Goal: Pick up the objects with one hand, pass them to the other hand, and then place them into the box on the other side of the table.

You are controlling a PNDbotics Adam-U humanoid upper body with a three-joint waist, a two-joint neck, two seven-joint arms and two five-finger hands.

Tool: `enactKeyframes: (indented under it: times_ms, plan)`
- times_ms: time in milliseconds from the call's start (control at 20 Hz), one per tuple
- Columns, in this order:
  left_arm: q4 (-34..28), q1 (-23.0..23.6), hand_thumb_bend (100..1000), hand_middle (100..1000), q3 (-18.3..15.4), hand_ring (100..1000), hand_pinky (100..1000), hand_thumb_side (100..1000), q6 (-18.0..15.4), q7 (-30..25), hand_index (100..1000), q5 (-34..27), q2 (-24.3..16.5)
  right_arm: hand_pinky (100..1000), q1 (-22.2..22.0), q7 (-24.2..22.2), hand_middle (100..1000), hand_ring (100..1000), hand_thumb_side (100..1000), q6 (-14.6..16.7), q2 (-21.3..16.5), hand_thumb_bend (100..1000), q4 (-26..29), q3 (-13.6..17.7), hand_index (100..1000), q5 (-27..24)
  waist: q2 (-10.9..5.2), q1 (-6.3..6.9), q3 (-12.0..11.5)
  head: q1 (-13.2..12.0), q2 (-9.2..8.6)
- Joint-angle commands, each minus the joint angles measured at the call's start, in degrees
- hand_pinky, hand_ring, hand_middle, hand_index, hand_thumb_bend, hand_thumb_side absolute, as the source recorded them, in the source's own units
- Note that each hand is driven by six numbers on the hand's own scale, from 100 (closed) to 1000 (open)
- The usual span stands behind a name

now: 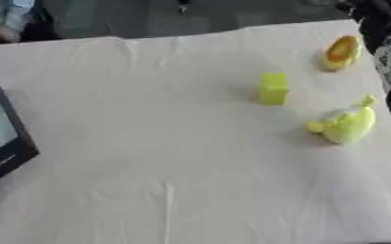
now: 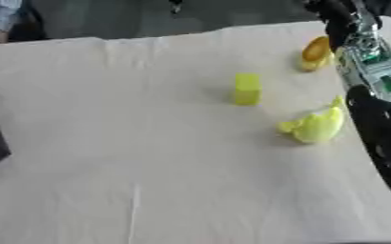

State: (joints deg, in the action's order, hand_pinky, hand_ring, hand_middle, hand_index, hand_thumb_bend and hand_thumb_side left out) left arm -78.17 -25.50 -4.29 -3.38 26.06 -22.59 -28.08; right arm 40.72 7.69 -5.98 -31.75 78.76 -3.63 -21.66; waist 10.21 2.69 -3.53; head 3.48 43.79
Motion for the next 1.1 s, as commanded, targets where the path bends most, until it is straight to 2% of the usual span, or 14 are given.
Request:
enactKeyframes:
  times_ms: [50,300,400,1100]
  plan:
    - [-3.4,0.6,881,901,-1.4,872,832,623,0.2,1.6,929,-0.1,-0.8,891,0.7,-0.8,896,934,447,-0.2,-2.3,469,1.9,0.2,911,1.1,0.07,0.08,-0.1,-2.3,0.33]
    - [-3.8,1.1,882,901,-1.8,872,833,622,0.6,2.3,929,-0.2,-0.6,891,0.7,-0.9,895,933,447,-0.5,-2.5,470,2.5,0.1,911,1.3,0.47,0.44,-0.2,-8.5,0.33]
    - [-3.8,1.1,883,901,-1.9,872,833,623,0.5,2.4,929,-0.3,-0.6,891,0.7,-0.9,896,934,446,-0.6,-2.6,471,2.8,0.1,911,1.4,0.57,0.46,-0.2,-9.5,0.33]
    - [-4.0,1.0,884,901,-1.7,872,834,623,0.5,2.3,930,-0.1,-0.8,890,0.1,-1.6,895,933,446,-1.3,-4.4,471,4.1,-0.1,912,2.4,0.52,-0.30,0.0,-7.1,0.33]
